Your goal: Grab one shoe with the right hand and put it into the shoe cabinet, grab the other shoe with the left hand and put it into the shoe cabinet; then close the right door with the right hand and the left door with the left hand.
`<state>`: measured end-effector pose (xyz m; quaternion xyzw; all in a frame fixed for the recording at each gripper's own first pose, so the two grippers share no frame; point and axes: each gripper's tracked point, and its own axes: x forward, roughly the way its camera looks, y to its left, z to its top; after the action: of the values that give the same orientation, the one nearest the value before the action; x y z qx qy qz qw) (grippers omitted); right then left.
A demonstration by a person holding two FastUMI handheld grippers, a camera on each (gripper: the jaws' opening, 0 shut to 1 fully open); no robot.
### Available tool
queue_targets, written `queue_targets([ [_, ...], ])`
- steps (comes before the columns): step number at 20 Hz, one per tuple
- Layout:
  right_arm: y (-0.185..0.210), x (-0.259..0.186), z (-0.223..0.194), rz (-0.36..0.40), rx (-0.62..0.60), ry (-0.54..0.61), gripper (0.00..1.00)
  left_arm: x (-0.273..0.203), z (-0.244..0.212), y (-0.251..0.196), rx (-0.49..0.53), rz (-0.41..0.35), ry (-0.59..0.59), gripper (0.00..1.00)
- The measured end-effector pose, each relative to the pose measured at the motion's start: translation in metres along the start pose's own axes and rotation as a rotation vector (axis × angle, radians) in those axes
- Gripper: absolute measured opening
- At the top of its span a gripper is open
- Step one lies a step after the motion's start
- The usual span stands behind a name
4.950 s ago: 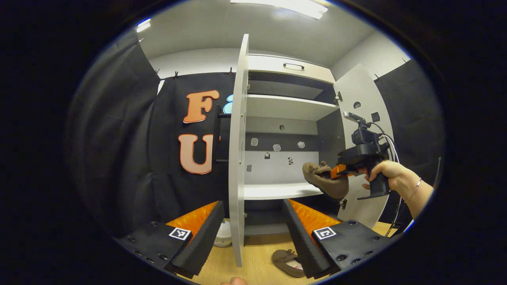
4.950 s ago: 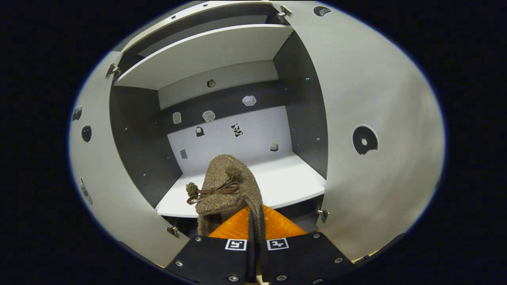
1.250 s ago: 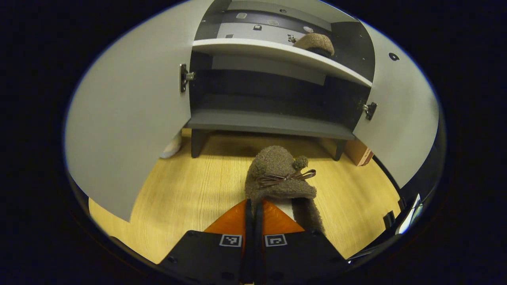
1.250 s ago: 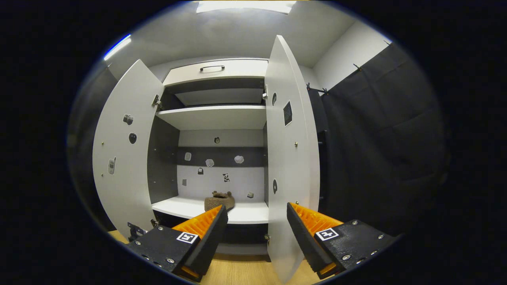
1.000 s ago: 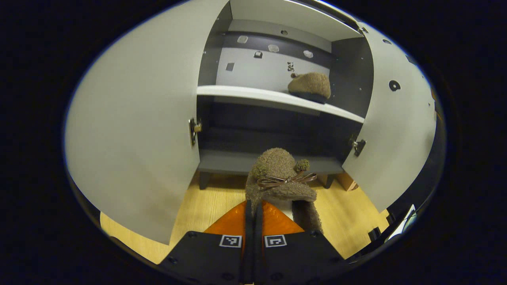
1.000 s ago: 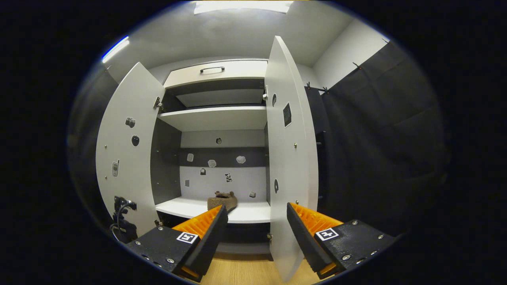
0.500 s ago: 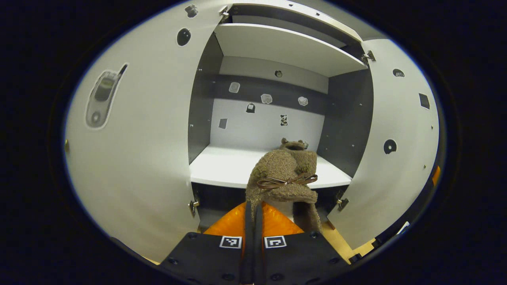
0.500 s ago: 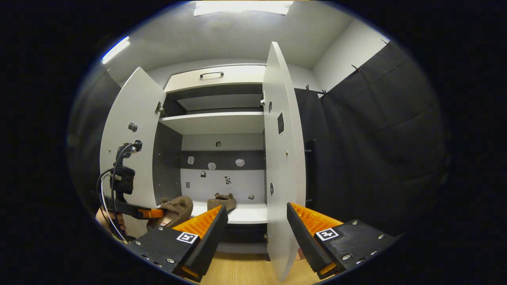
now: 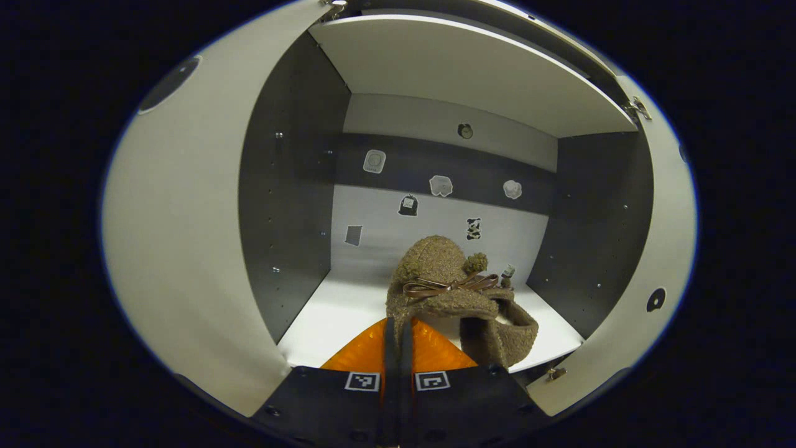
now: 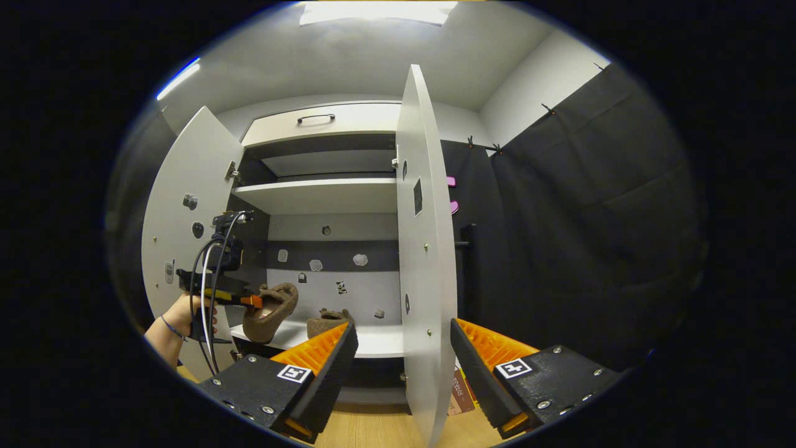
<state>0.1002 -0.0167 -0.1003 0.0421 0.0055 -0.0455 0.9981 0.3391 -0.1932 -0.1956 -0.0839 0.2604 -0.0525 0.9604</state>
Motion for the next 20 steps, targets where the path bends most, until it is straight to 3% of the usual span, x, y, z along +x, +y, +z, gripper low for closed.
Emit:
queue_targets([
  [4, -0.004, 0.004, 0.008, -0.015, -0.012, -0.029, 0.91, 0.047, -0.013, 0.015, 0.034, 0.048, 0.049, 0.06],
  [7, -0.002, 0.002, 0.008, -0.013, 0.0, -0.027, 0.92, 0.049, -0.027, 0.012, -0.041, 0.013, 0.075, 0.11],
  [9, -0.001, 0.001, 0.006, -0.012, 0.002, -0.024, 0.92, 0.037, -0.022, 0.011, -0.059, -0.003, 0.053, 0.41],
  [10, 0.0, 0.0, 0.005, -0.011, 0.002, -0.021, 0.92, 0.027, -0.015, 0.015, -0.045, 0.009, 0.031, 0.74],
  [14, 0.0, -0.009, 0.002, -0.01, 0.013, -0.011, 0.92, -0.016, 0.016, 0.005, -0.013, 0.012, -0.072, 0.89],
  [20, -0.007, -0.027, 0.005, -0.009, 0.004, -0.008, 0.91, -0.088, 0.042, -0.001, 0.099, 0.023, -0.21, 0.96],
])
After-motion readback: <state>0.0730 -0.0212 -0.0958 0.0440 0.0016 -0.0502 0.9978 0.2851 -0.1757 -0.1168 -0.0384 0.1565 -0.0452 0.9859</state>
